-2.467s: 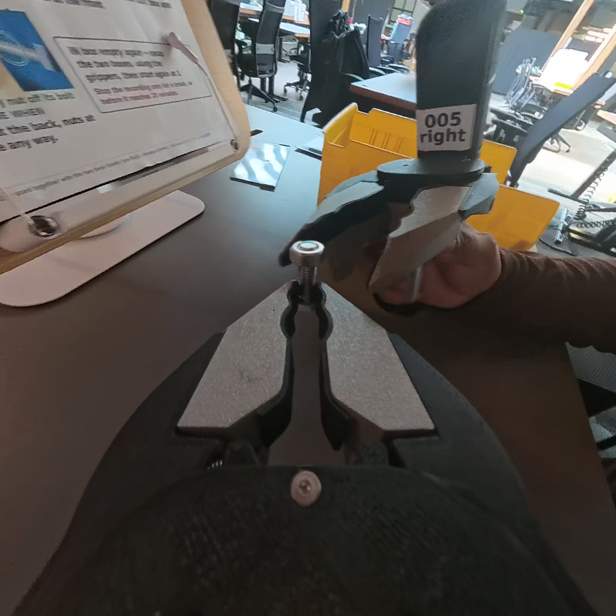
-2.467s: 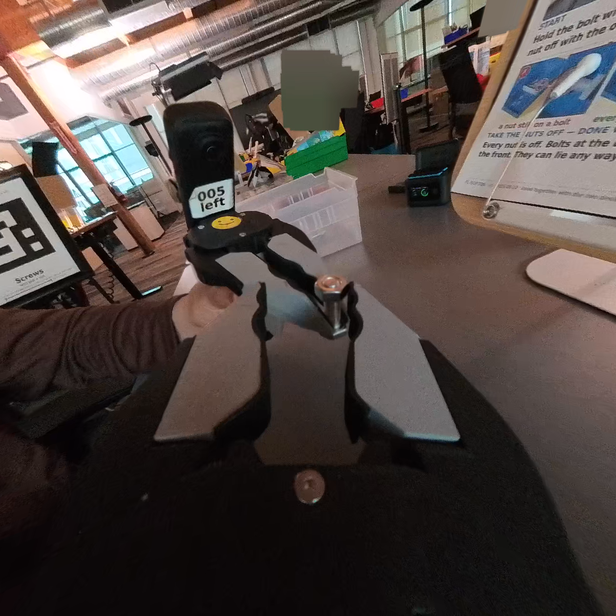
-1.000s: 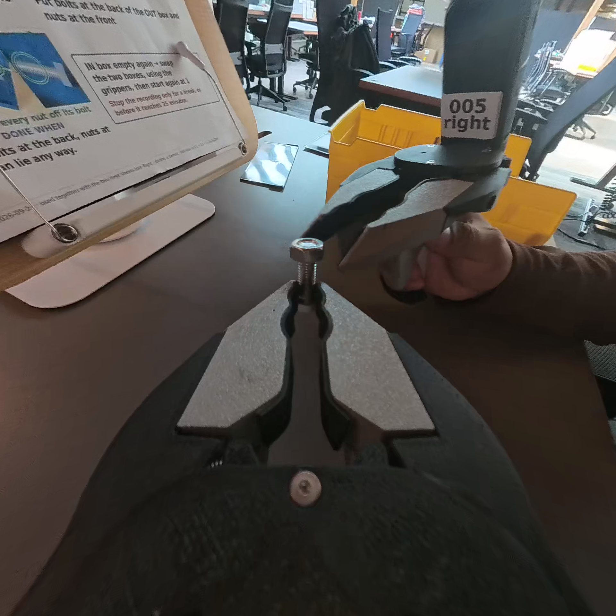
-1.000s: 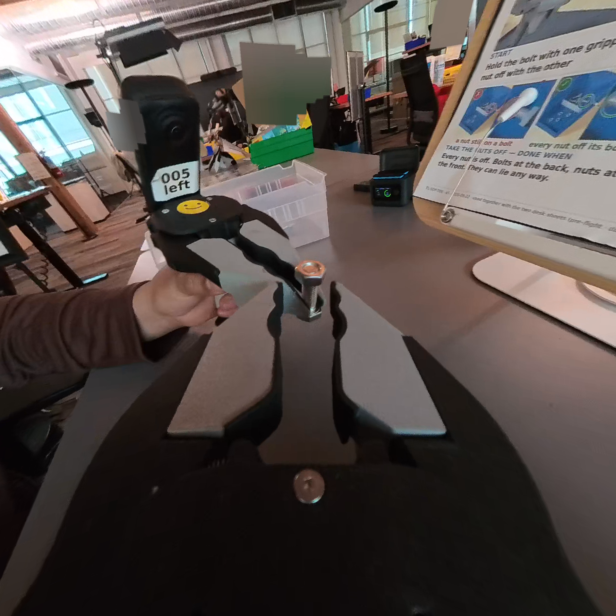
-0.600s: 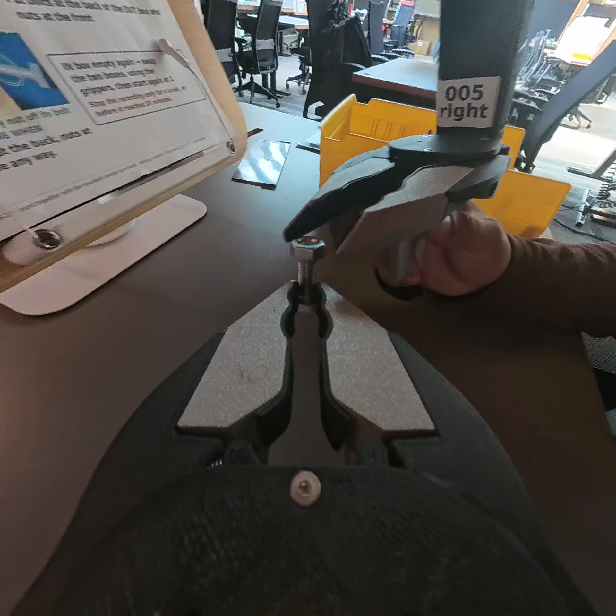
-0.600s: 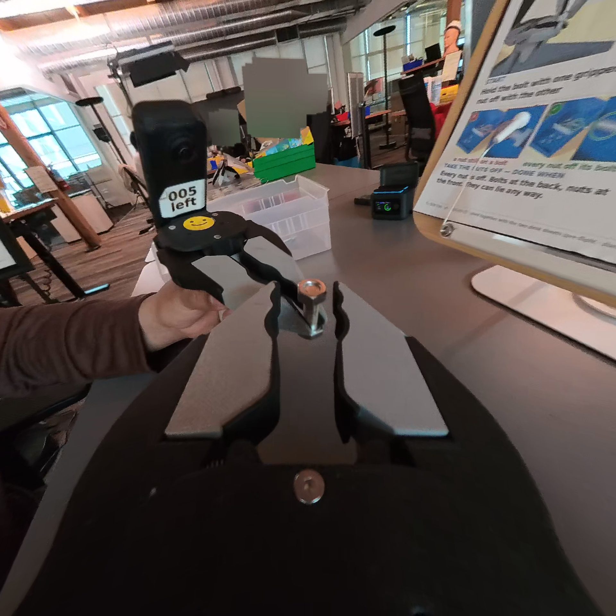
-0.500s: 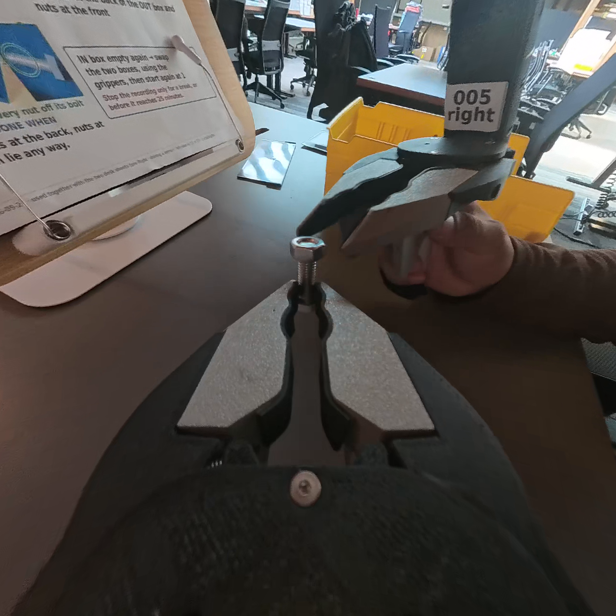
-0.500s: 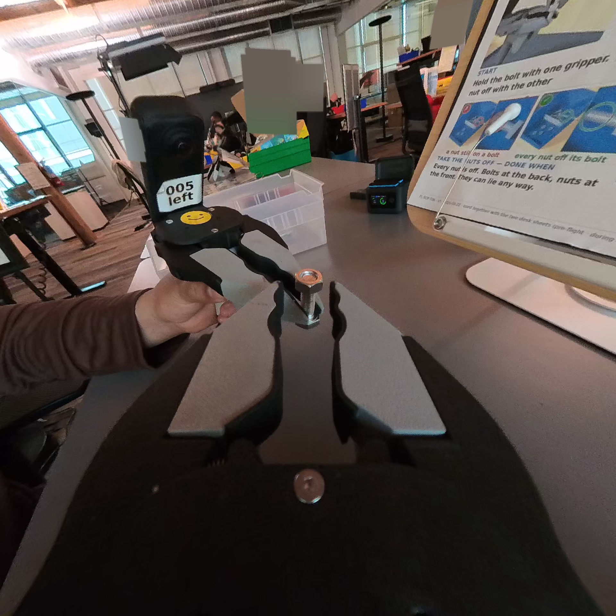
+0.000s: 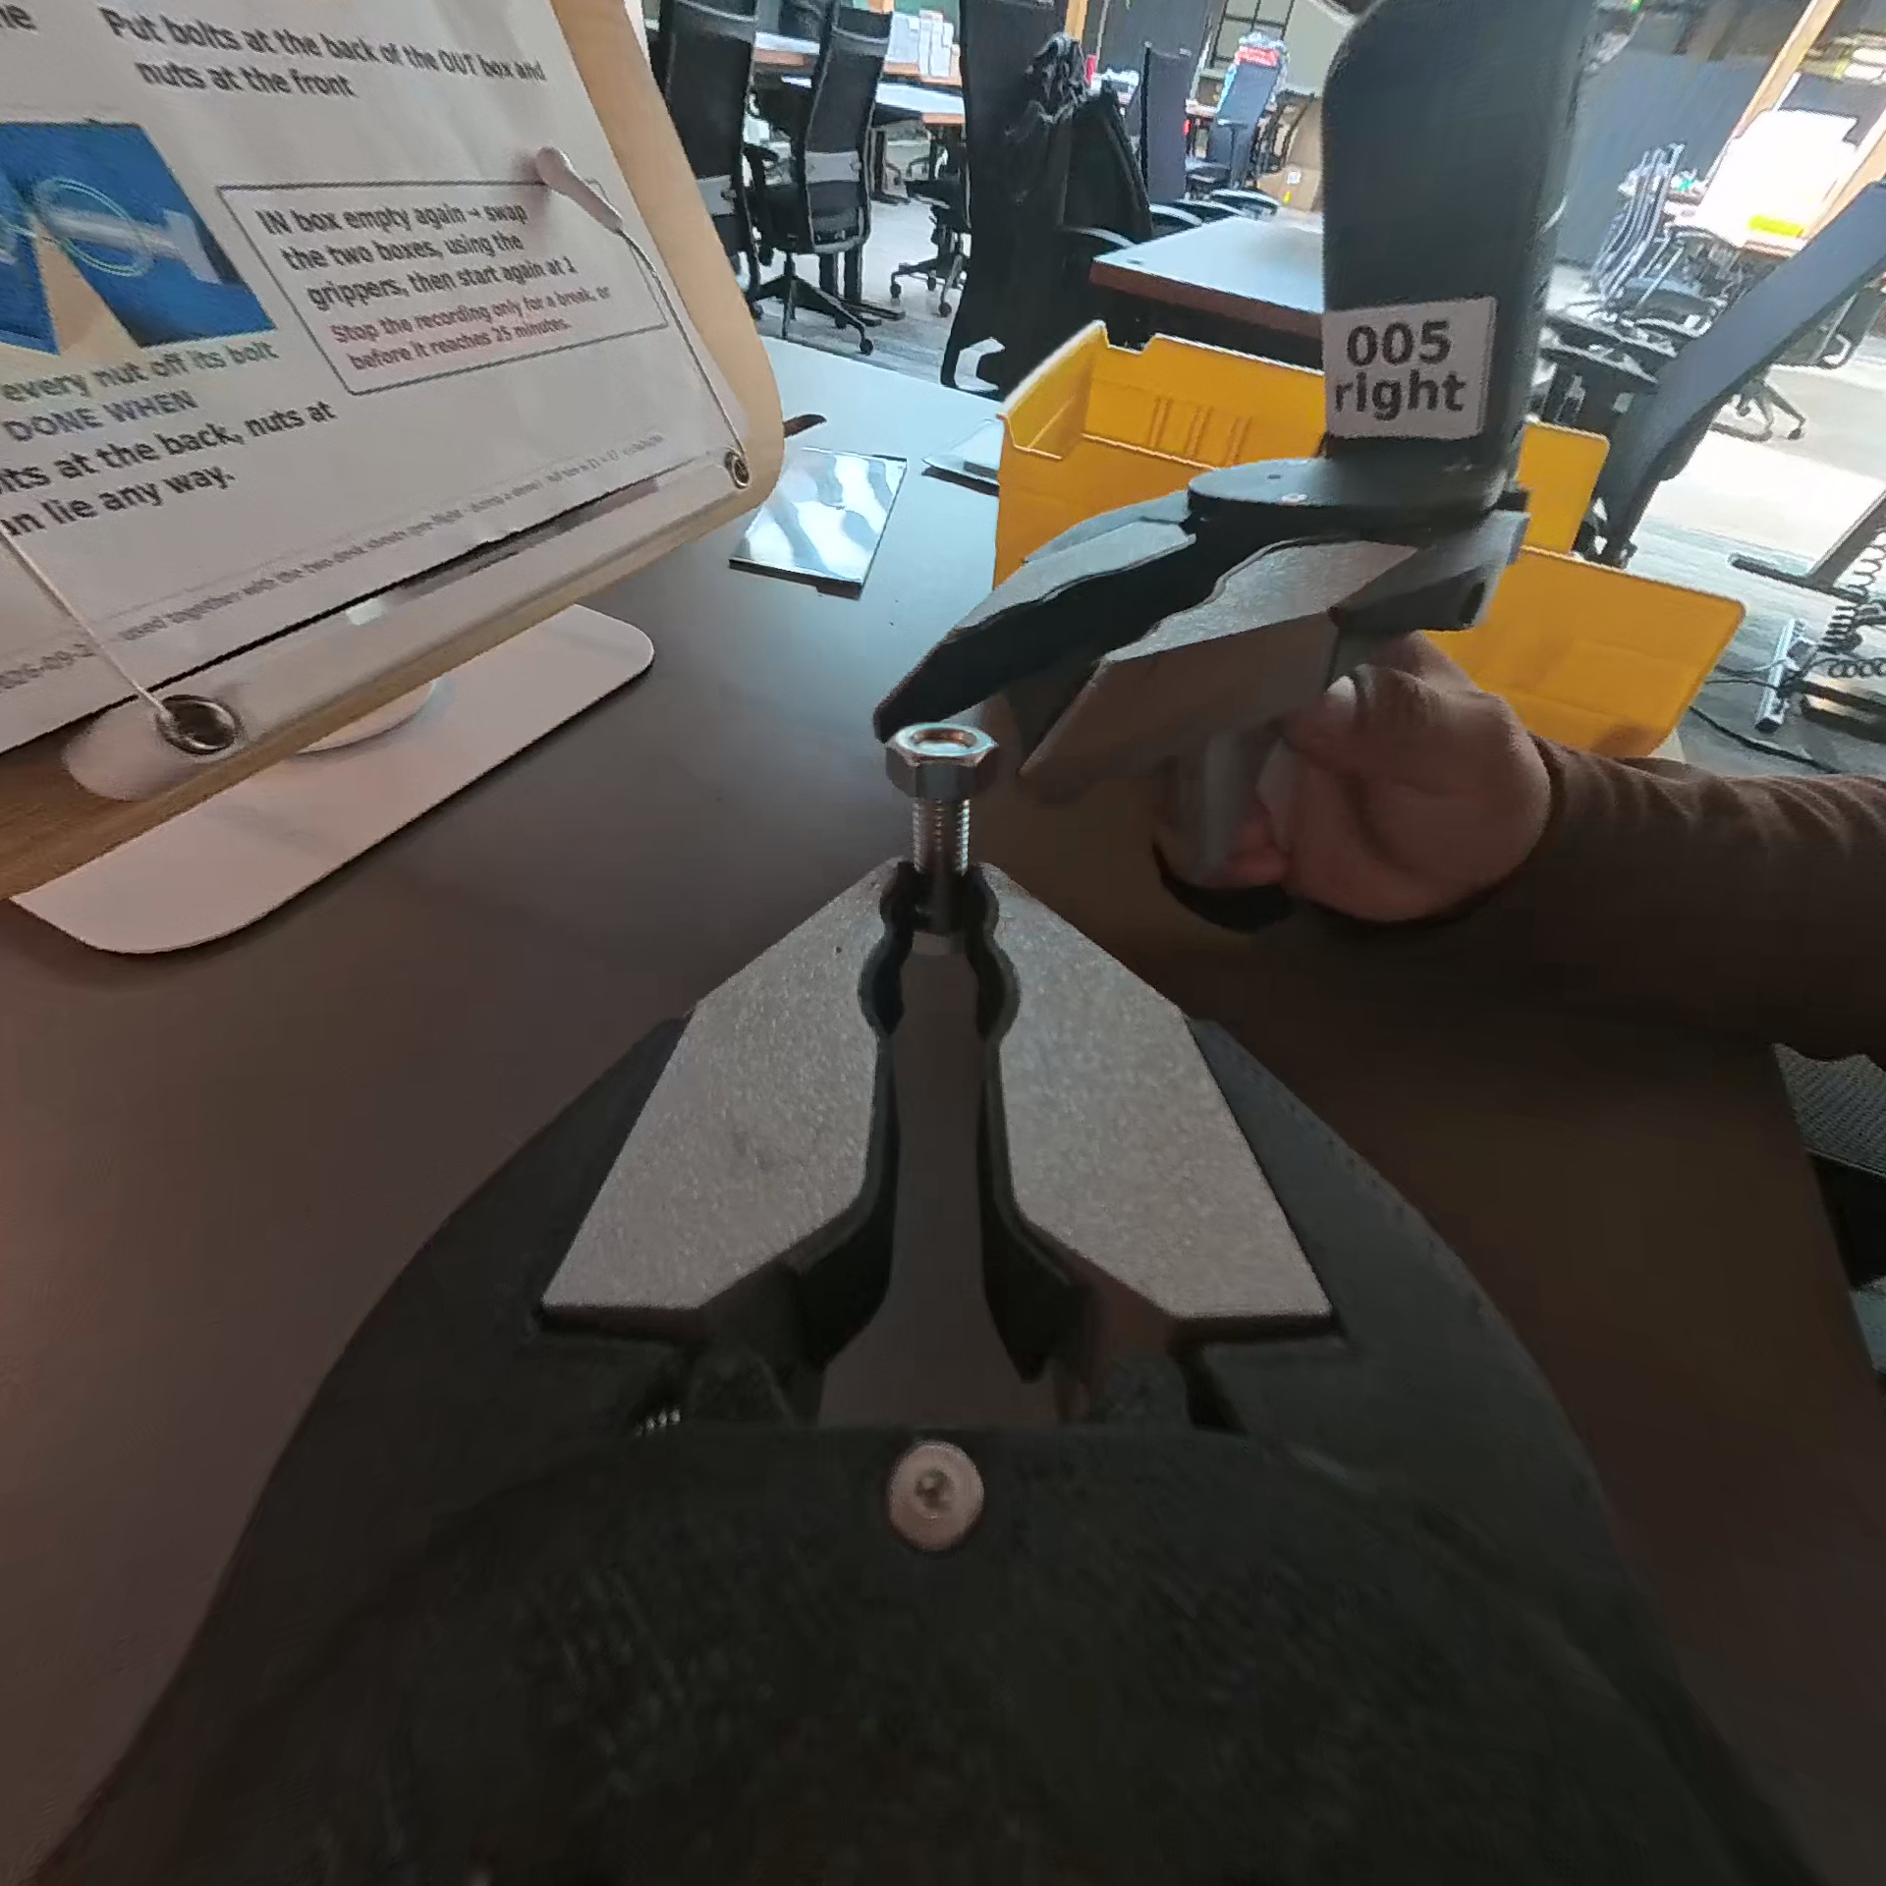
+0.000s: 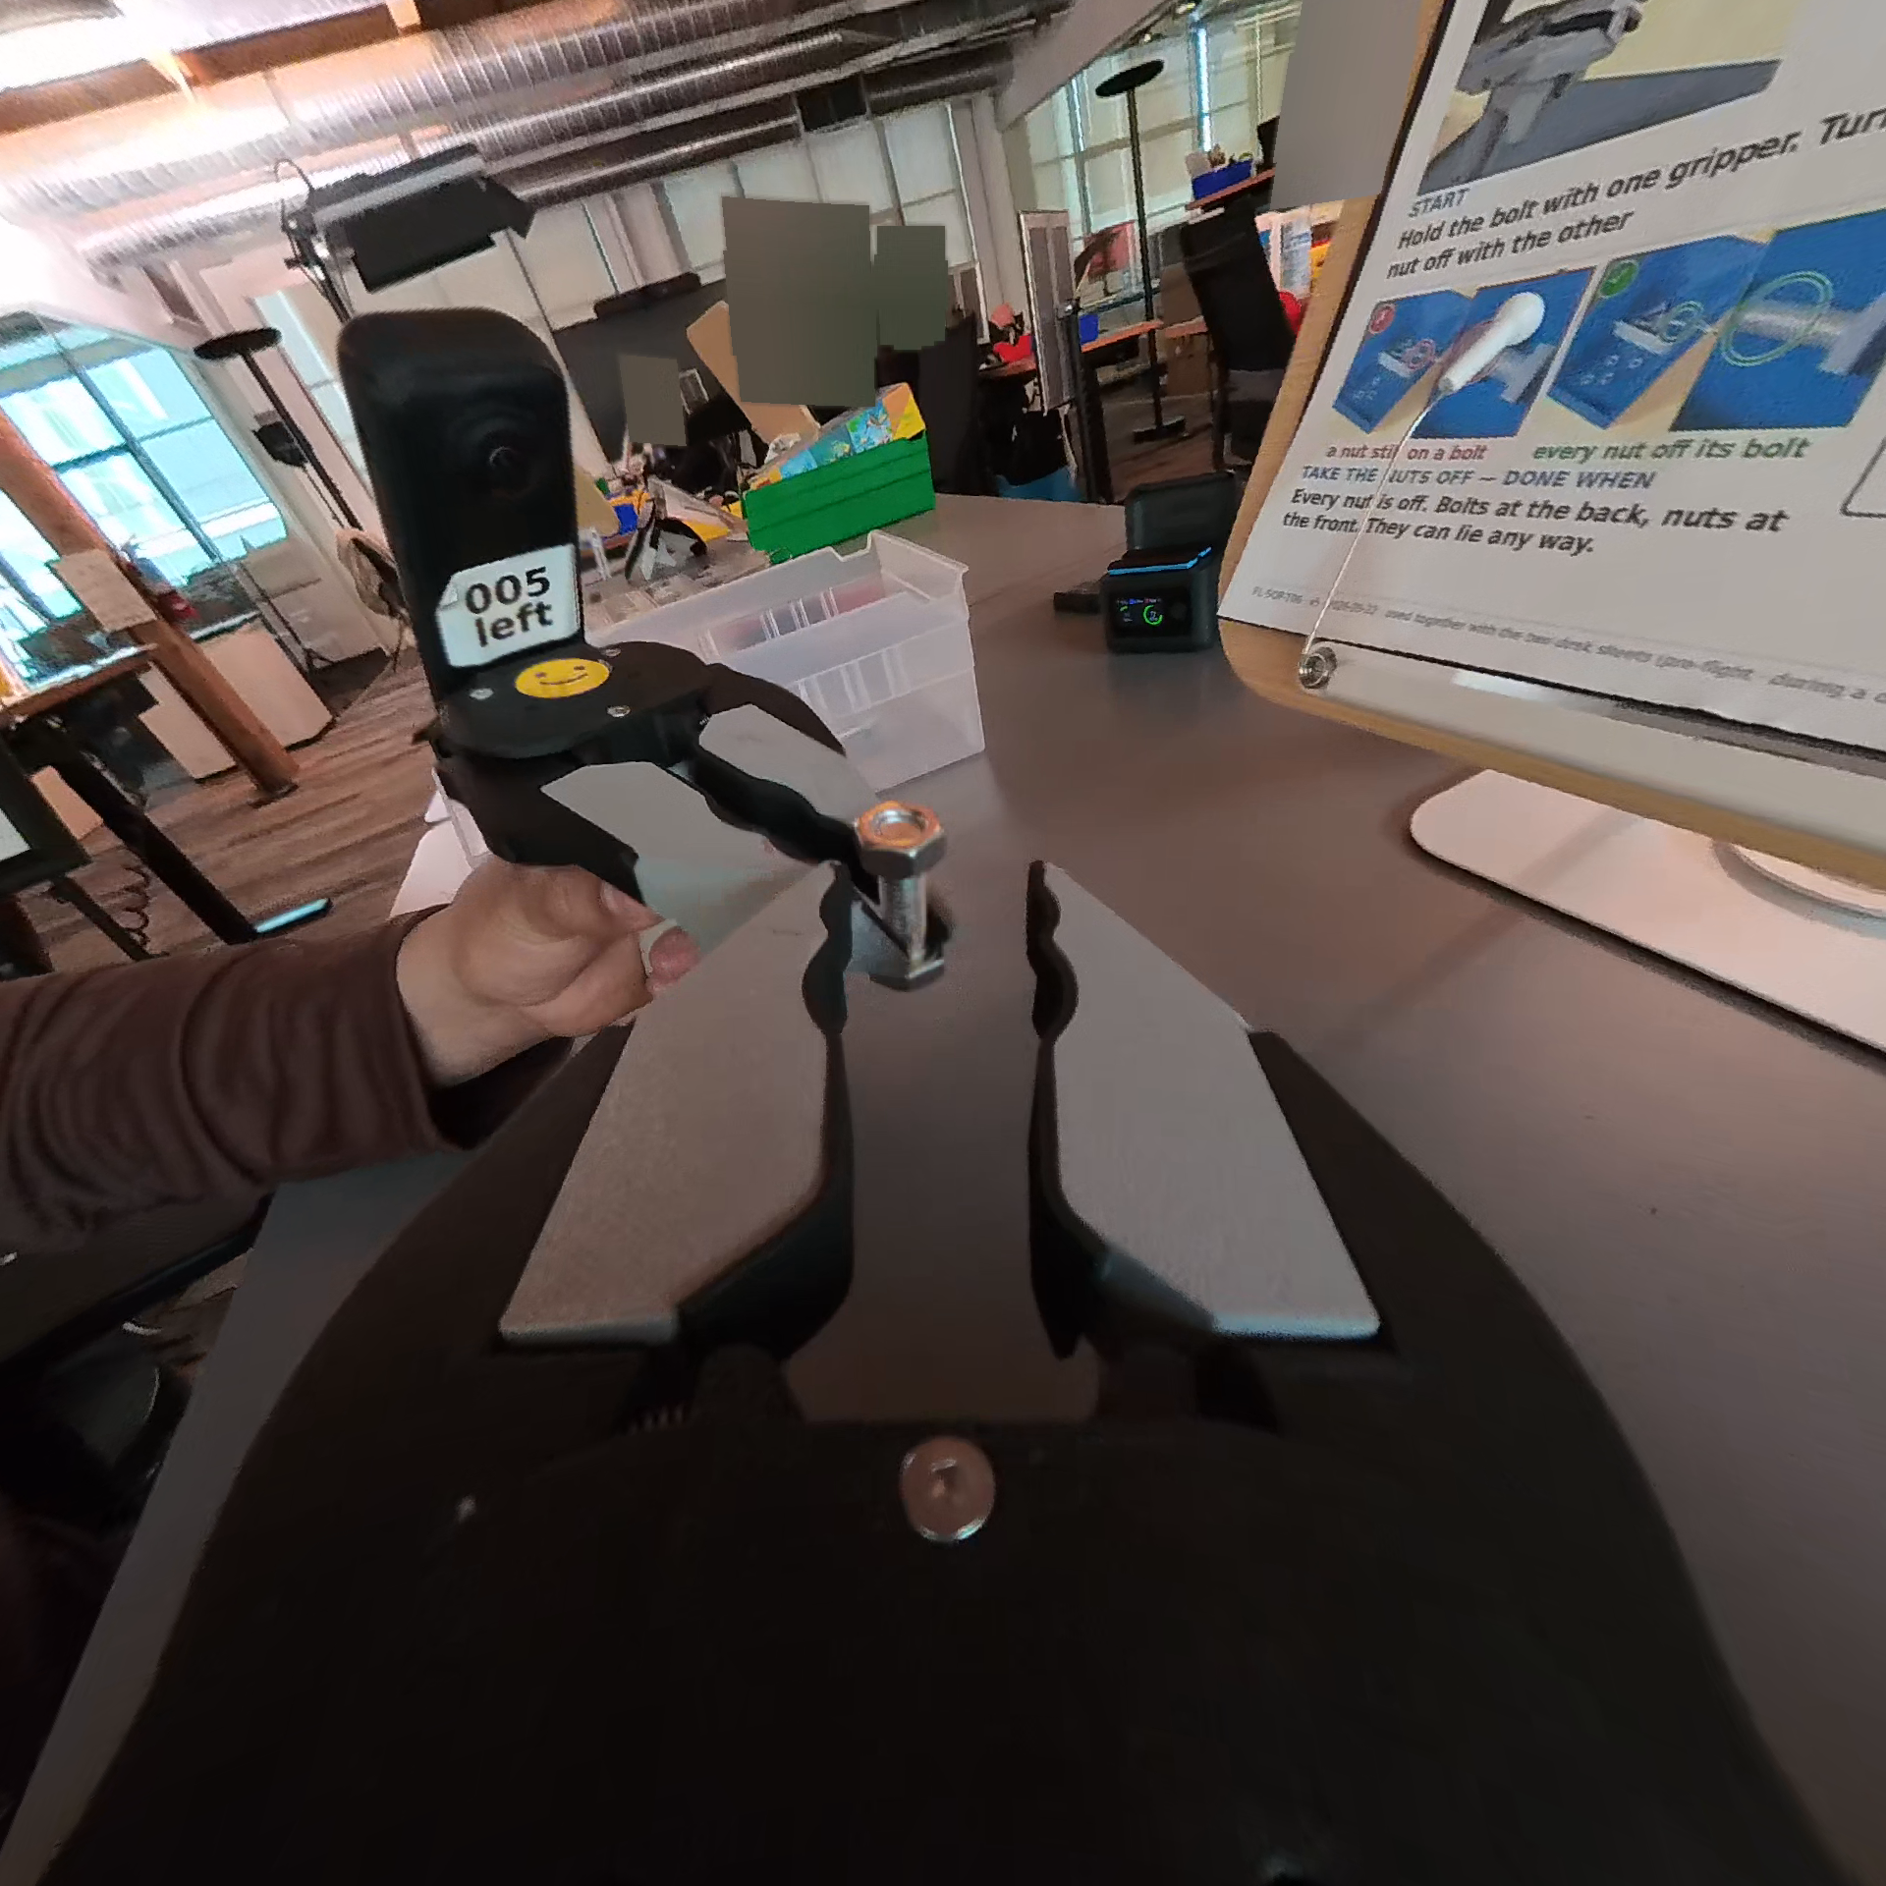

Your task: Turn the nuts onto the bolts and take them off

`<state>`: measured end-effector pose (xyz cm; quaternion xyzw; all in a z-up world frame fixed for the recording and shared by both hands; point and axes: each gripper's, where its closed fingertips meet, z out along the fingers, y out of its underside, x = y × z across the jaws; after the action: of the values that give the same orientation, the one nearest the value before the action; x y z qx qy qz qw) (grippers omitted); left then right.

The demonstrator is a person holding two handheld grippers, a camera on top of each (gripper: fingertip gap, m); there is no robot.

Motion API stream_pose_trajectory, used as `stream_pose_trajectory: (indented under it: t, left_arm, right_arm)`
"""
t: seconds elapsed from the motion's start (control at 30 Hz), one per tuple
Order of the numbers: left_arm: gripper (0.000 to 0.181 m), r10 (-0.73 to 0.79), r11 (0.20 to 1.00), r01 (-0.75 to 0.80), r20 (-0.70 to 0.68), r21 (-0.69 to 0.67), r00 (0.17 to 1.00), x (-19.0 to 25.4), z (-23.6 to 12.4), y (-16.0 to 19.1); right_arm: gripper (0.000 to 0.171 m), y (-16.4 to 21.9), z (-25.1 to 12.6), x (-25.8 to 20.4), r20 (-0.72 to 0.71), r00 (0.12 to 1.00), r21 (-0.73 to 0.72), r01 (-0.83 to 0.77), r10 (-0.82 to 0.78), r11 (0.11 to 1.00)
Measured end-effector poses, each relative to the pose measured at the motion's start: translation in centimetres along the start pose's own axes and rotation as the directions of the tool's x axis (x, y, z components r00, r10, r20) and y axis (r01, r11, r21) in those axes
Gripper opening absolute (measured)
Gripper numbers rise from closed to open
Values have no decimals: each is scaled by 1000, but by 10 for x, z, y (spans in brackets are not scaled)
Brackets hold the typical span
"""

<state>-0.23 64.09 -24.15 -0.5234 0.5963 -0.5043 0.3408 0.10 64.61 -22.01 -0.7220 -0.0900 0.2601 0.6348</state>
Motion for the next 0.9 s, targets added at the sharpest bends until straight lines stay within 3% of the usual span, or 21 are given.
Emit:
stream_pose_trajectory:
  t: [0.6,0.77,0.9]
  left_arm:
    - [7,-12,1000,12,-30,-19,999,6,6,5]
    - [7,-14,1000,13,-68,-21,998,17,11,5]
    - [7,-12,1000,11,-22,-13,1000,6,6,4]
  right_arm:
    - [28,5,8,-11,29,999,-23,31,-30,999]
    - [31,6,14,-17,81,996,-8,-35,36,999]
    - [29,0,4,-7,40,998,16,-43,43,999]
